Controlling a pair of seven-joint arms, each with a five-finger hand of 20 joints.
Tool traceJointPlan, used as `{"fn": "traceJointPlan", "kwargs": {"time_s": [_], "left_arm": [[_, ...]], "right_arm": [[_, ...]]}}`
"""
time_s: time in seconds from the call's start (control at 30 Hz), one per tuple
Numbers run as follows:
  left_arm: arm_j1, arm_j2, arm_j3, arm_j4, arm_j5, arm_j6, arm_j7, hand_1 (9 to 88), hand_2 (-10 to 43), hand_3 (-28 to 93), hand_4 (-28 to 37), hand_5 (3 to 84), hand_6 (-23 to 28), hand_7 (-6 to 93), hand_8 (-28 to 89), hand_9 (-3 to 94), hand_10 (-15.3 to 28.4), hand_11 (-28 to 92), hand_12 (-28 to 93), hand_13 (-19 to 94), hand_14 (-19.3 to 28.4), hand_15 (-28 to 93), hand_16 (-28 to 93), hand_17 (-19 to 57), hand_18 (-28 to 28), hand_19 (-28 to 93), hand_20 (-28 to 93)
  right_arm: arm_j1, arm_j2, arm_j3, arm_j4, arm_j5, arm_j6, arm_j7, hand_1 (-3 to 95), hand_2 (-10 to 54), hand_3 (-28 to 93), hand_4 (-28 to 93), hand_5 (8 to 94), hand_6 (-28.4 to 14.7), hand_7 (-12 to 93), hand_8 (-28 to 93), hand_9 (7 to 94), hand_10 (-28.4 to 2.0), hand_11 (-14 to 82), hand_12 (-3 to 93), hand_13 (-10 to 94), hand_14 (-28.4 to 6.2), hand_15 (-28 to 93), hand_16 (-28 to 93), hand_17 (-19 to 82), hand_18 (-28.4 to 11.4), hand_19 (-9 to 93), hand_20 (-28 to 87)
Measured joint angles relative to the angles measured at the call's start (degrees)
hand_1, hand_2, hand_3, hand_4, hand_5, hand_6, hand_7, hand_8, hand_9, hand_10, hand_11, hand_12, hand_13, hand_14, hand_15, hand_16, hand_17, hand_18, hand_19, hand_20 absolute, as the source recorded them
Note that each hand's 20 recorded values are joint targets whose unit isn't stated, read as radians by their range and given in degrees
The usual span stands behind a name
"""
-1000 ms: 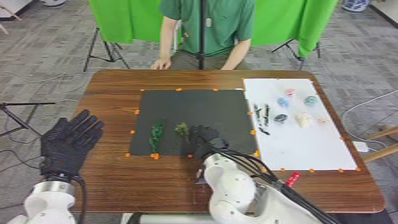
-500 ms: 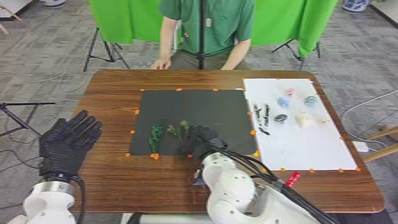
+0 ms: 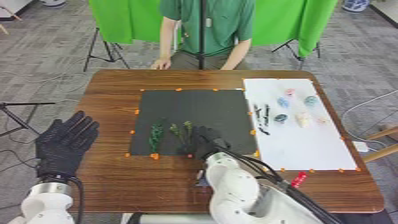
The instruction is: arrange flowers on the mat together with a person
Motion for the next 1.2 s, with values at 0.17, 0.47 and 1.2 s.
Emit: {"fn": "traceJointPlan", "kwargs": {"time_s": [0.17,0.47,1.2], "left_arm": [[0.1,-0.06,-0.11,0.0,-0.32,-0.04,0.08,22.5,11.1,82,-28.3,49.9,8.4,19.5,-11,44.1,15.3,22,11,32,16.1,39,-7,-5.0,16.2,39,16],[0.1,-0.03,-0.39,0.02,-0.98,-0.66,0.82,21.3,12.3,80,-28.3,48.5,8.6,17.0,-11,42.5,15.1,20,10,31,15.5,35,-8,-4.7,16.0,37,15],[0.6,-0.33,-5.68,-0.37,0.07,-1.76,4.22,19.7,13.9,79,-28.3,46.0,8.1,13.2,-10,39.7,15.2,17,8,29,14.5,29,-7,-5.0,16.0,37,14]], "right_arm": [[-0.4,1.3,0.3,-1.6,0.1,0.8,0.0,30.5,-9.5,66,-18,69.3,-4.5,52,-12,73.2,-16.8,49.6,36.5,61,-17.5,70,36,26,-27.8,81,24],[-3.1,4.2,4.2,-6.0,2.4,11.3,-2.2,22.6,6.2,68,-16,67.9,-6.0,30,-10,72.4,-18.8,33.0,27.4,60,-17.6,57,25,24,-25.9,75,12],[-25.3,12.4,50.8,-4.9,51.6,5.9,-46.8,13.6,9.6,75,-21,38.2,-5.2,10,-7,38.5,-16.0,3.6,16.4,31,-13.4,8,23,12,-15.6,31,11]]}}
